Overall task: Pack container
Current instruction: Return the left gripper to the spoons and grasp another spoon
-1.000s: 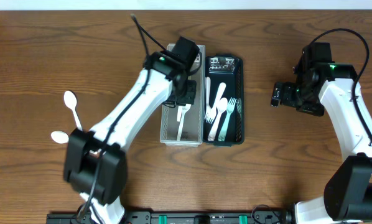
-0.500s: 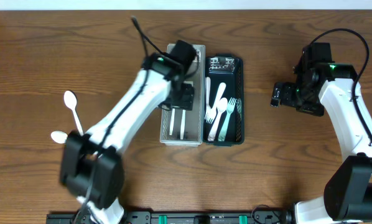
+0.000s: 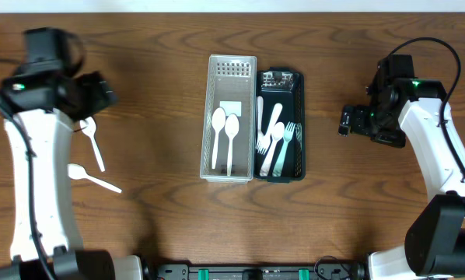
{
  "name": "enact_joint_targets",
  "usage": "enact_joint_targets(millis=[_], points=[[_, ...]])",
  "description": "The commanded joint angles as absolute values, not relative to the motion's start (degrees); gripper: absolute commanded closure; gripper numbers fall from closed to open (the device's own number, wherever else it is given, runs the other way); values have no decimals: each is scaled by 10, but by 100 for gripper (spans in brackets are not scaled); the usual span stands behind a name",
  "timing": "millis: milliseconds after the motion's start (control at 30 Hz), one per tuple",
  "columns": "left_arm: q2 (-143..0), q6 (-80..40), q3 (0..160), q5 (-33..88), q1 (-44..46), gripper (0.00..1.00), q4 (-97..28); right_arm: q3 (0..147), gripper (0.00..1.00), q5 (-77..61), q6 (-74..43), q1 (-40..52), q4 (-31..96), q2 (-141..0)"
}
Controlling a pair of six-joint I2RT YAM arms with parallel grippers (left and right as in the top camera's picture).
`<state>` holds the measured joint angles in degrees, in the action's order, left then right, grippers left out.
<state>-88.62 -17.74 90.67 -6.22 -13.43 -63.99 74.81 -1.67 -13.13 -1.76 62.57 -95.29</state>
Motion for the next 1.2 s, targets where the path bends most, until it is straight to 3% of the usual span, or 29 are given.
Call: enact_joint_targets(millis=[0,533,1067,1167], points=[[-935,-166,883,-50,-186,1,-632,745,2,-17,-126,-26,631,-957],[-1186,-71,882,30,-225,0,-541,744,1,-17,-126,-26,632,-957],[-1255,-48,882,46,-225,0,-532,744,1,-17,-126,-26,631,-957],[-1255,-48,882,46,-225,11,-533,744,1,-17,-126,-26,631,-957]])
